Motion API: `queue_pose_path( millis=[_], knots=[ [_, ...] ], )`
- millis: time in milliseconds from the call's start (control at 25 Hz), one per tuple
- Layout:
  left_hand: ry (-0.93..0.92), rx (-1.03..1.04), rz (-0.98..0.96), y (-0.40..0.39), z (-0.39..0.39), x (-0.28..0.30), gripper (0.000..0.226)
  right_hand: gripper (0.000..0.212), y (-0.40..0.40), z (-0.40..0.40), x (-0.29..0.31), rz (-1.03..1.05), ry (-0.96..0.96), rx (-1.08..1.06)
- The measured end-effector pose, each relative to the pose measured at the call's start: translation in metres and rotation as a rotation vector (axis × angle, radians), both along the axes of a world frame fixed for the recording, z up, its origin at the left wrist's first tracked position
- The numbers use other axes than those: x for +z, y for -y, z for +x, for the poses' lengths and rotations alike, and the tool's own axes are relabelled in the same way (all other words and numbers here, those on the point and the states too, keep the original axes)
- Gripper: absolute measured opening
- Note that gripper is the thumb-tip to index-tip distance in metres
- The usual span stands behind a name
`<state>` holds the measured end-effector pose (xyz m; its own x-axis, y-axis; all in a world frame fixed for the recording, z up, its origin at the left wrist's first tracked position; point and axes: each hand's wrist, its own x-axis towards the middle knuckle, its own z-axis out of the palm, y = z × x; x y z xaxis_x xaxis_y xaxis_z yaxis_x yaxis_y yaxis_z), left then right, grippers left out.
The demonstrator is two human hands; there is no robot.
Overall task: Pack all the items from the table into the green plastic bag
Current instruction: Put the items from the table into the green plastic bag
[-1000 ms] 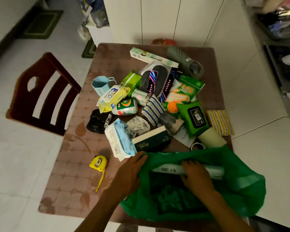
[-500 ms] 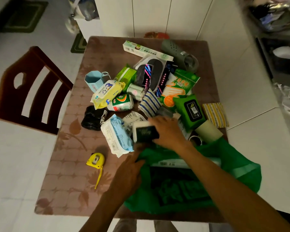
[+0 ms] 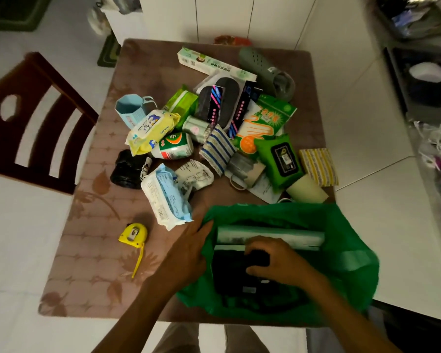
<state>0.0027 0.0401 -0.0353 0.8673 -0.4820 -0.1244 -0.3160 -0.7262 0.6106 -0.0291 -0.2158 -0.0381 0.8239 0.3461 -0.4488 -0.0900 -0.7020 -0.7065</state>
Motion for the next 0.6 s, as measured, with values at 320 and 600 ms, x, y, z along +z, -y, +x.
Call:
queue_pose_path(
  millis=[320,600],
  knots=[
    [-0.239,0.004,-0.203,-0.019,0.008,0.018,0.058,0.031,-0.033,0.012,-0.037,-0.325,0.4,0.003],
    [-0.44,1.069,-0.217,-0.016,0.092,-0.029,0.103,0.007,-0.019,-0.02,-0.002,-0.148,0.388,-0.349]
  ],
)
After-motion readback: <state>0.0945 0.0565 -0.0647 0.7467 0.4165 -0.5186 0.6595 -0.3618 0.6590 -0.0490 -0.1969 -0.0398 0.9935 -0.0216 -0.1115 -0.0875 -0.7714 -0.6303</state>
